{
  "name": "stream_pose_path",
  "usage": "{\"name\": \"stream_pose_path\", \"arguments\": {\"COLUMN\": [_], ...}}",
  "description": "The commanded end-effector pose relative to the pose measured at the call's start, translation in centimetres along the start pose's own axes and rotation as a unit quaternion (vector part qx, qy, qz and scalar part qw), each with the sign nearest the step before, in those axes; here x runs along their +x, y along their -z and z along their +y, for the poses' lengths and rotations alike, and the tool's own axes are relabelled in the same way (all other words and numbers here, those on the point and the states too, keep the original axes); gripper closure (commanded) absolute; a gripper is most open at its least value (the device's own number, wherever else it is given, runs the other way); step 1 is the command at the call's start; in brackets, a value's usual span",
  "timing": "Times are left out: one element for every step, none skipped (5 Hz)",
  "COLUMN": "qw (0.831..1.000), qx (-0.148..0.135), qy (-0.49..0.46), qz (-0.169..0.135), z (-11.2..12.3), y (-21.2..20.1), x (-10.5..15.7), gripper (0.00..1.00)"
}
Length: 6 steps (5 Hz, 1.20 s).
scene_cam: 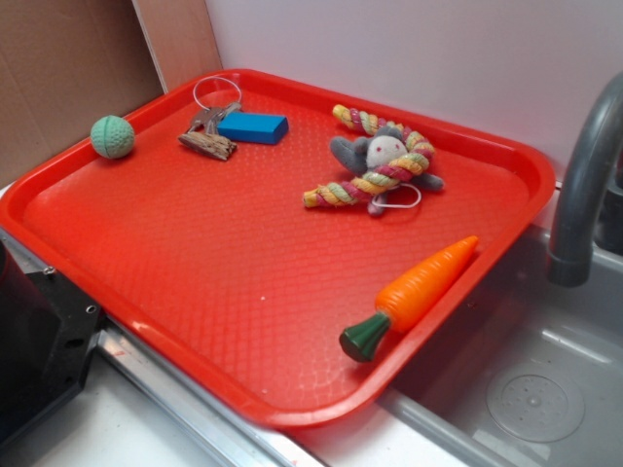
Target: Grab the multicolored rope.
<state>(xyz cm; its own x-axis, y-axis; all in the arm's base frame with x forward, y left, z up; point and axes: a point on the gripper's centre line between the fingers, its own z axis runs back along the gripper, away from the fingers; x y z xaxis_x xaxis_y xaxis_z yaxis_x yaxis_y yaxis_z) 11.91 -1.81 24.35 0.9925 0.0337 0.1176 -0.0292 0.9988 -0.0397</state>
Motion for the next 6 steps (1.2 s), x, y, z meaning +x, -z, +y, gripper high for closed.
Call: {"name": "stream_pose_path", "arguments": {"qw": [1.000, 0.992, 0.976, 0.977, 0.967, 0.965], "qx": [0.000, -0.005, -0.005, 0.005, -0.004, -0.007], "qy": [0.000, 0.125, 0.219, 0.215, 0.256, 0.262], "qz": [0.000, -0.007, -0.004, -0.009, 0.005, 0.007], "z": [0.0, -4.1, -7.1, -8.4, -9.2, -8.4], "y": [0.0, 5.7, 11.0, 14.4, 18.1, 19.2], "x": [0.0, 4.2, 7.7, 11.4, 12.8, 12.5], "gripper": [0.00, 0.00, 0.00, 0.00, 0.00, 0.00]}}
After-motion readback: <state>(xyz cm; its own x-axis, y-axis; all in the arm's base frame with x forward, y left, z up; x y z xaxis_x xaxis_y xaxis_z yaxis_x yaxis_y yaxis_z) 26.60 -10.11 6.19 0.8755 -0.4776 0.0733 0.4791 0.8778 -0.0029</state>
